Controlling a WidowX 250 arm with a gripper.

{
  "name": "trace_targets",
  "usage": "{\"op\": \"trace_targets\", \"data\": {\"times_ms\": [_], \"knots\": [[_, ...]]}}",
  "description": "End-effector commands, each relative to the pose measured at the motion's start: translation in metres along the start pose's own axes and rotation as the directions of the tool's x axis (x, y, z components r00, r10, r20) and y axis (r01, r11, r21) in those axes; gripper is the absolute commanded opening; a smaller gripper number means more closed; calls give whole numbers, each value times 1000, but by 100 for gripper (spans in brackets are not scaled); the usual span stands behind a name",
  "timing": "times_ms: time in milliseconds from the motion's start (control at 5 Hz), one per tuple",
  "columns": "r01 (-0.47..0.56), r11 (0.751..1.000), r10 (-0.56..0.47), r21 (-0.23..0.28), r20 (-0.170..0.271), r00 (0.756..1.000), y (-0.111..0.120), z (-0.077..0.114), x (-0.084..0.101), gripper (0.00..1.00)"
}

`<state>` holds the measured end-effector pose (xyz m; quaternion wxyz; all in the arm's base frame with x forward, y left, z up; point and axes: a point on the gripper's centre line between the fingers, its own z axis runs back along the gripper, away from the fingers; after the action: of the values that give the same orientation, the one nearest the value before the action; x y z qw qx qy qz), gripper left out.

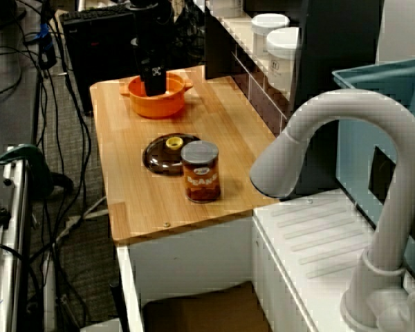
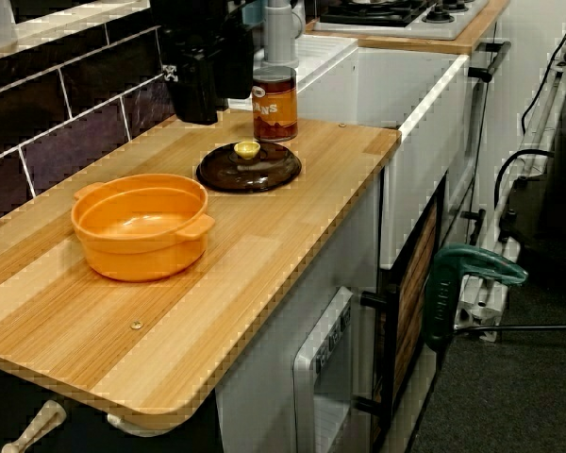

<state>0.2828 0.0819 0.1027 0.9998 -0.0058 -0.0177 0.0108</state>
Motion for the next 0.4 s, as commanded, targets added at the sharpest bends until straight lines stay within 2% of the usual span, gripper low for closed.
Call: {"op": "trace_targets", "data": {"times_ms": [0, 200], "knots": [[204, 978, -208, 45, 94, 974, -41, 20, 0, 100], [289, 956, -291, 43, 81, 953, -61, 17, 6, 100]]}}
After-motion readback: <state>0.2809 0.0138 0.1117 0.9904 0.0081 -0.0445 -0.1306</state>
